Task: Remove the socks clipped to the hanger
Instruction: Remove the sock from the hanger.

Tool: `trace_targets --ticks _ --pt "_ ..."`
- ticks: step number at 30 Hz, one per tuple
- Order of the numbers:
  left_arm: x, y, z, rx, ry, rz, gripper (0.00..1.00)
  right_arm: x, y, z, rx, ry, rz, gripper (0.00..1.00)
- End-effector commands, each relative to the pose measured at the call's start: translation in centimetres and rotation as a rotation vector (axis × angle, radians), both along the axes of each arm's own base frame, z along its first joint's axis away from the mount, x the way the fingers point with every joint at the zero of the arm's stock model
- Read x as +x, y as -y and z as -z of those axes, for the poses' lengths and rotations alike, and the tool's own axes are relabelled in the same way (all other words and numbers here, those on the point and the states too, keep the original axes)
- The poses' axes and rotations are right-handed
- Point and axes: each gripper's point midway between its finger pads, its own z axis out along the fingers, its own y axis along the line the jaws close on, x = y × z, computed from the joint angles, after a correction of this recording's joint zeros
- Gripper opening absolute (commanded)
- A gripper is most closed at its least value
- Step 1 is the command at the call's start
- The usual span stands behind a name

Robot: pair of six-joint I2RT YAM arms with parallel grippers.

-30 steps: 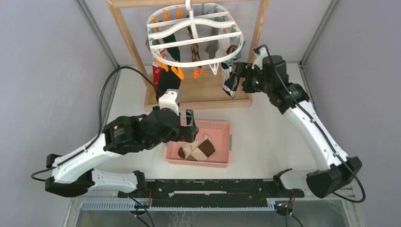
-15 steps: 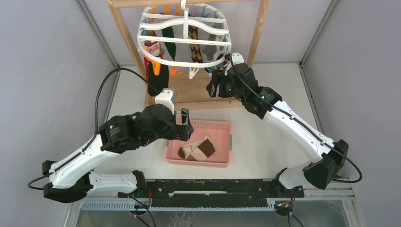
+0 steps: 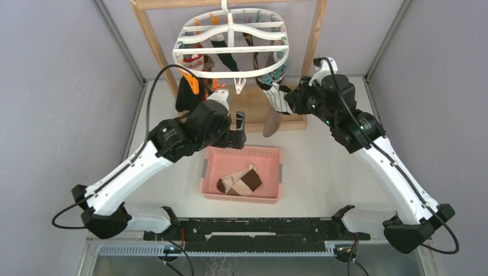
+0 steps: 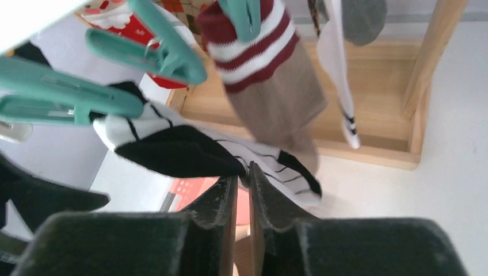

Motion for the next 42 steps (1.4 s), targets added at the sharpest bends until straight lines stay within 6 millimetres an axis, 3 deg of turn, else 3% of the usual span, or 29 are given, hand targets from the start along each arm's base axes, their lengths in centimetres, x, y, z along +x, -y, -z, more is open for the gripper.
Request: trace_targets --ticks 1,6,20,25,33,37,42 --pt "2.0 3.8 -4.2 -0.114 0.133 0.109 1.0 -2.0 -0.4 -0.3 0.075 0.005 -0.094 0.12" --pt "3.3 6.7 -4.0 -0.192 0.163 0.169 1.0 -3.5 -1.2 -0.5 0.115 -0.02 -0.197 0.0" --pt "3.0 8.8 -3.4 -0.382 0.215 0.232 1.0 -7.3 -3.0 -2.9 0.247 -0.081 -0.359 0.0" --pt "1.9 9.4 -4.6 -0.475 0.221 0.278 1.0 -7.9 -3.6 -3.5 0.29 -0.118 -0.389 0.0" --pt "-1.7 10.3 -6.6 -0.62 0.189 0.426 1.0 -8.0 -3.8 -3.5 0.297 -0.134 -0.4 0.0" --pt "-2.5 10.8 -5.7 -0.648 0.151 0.459 1.0 -8.0 -3.9 -3.8 0.307 -0.131 -0.405 0.0" --pt "-1.9 10.7 -4.0 -0.622 0.146 0.434 1.0 -8.1 -4.1 -4.5 0.315 -0.13 -0.423 0.0"
